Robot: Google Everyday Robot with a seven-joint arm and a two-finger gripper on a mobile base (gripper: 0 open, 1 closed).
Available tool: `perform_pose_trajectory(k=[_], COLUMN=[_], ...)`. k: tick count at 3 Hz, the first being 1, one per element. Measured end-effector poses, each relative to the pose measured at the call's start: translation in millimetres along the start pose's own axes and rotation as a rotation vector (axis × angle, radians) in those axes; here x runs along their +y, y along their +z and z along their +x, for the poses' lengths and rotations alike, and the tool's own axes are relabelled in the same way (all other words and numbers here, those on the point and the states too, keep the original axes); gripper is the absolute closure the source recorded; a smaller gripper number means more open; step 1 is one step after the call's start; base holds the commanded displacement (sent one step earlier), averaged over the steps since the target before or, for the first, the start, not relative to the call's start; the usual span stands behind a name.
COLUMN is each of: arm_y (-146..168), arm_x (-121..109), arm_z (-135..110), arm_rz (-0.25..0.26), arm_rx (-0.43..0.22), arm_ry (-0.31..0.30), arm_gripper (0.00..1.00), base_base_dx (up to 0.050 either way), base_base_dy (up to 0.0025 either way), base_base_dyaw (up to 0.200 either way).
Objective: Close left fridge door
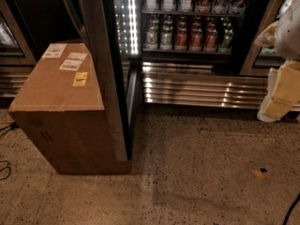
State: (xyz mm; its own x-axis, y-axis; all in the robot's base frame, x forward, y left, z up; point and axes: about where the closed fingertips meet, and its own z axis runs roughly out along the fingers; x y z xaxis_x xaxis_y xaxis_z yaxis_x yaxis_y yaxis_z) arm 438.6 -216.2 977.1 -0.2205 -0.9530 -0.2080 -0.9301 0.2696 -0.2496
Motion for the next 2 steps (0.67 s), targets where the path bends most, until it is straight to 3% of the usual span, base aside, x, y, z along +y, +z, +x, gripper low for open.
perform_pose_trajectory(k=[2], arm_y=[7.3], arm_x=[-23.0], arm_z=[-20.7], arm_rz=[-0.023], arm_rx=[0.035], arm_ry=[-0.020], arm_gripper=[0.00], base_base_dx=[0.000], base_base_dy=[0.00000], base_base_dyaw=[0.000])
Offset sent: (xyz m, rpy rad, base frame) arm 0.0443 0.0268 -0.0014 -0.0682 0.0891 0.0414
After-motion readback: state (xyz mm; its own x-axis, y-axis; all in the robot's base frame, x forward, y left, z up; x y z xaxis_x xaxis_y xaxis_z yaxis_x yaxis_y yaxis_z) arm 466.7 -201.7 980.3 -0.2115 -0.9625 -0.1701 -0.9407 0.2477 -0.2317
